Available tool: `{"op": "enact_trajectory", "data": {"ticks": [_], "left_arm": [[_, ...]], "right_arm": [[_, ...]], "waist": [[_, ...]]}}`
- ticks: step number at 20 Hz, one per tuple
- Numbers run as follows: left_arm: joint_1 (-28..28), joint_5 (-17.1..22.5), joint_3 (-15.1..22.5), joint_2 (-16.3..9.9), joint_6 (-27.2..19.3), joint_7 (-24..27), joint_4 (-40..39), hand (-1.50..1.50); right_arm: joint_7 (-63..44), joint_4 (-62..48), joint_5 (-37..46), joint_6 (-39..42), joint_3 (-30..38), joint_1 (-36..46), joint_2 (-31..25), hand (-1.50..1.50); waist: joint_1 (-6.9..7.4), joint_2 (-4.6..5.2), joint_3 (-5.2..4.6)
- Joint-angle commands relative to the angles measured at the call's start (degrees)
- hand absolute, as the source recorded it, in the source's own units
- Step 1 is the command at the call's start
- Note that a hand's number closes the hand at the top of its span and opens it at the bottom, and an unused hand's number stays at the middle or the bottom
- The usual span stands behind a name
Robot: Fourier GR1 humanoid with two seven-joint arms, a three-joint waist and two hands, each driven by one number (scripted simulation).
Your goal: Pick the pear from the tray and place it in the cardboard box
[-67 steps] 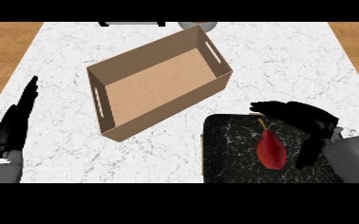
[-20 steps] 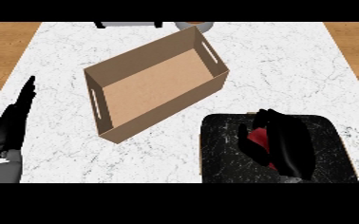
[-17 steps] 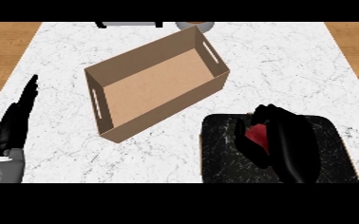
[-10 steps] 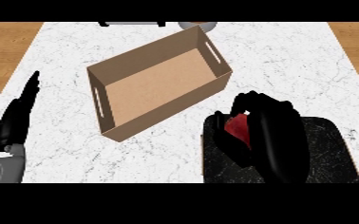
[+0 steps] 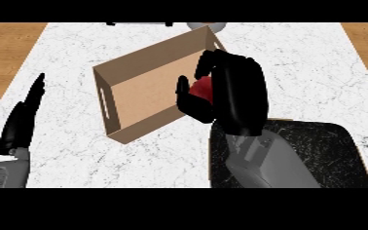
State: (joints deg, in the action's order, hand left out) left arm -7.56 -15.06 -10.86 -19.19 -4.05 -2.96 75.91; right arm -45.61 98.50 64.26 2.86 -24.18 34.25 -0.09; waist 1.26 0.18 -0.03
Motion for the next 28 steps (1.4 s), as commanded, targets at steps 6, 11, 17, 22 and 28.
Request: {"op": "enact_trajectory", "data": {"ticks": [6, 11, 17, 22, 28], "left_arm": [[1.12, 0.82, -0.41, -1.54, 2.67, -1.65, 3.32, 0.00], [0.38, -0.08, 0.58, 0.96, 0.95, 0.16, 1.14, 0.00], [-2.48, -0.45, 1.29, 1.41, 1.12, -0.30, 0.43, 0.00], [-4.14, -0.83, 0.76, -0.11, 1.70, -0.60, -0.16, 0.00], [-4.48, -1.68, 2.41, 1.32, 1.60, -0.17, -0.53, 0.00]], "right_arm": [[0.28, -27.77, -15.22, -16.36, 5.56, 17.93, 0.09, 1.50], [2.55, -44.59, -21.40, -21.48, 7.14, 29.78, 0.09, 1.50], [8.02, -60.67, -26.78, -31.59, 2.52, 32.35, 0.09, 1.50], [7.94, -68.07, -32.89, -33.67, 6.61, 35.67, 0.09, -1.50], [15.27, -73.88, -39.54, -37.42, 6.99, 34.78, 0.09, -1.50]], "waist": [[1.26, 0.30, 0.03], [1.65, 0.55, -0.02], [3.40, 1.19, -0.05], [3.94, 1.34, -0.01], [4.83, 1.57, 0.01]]}}
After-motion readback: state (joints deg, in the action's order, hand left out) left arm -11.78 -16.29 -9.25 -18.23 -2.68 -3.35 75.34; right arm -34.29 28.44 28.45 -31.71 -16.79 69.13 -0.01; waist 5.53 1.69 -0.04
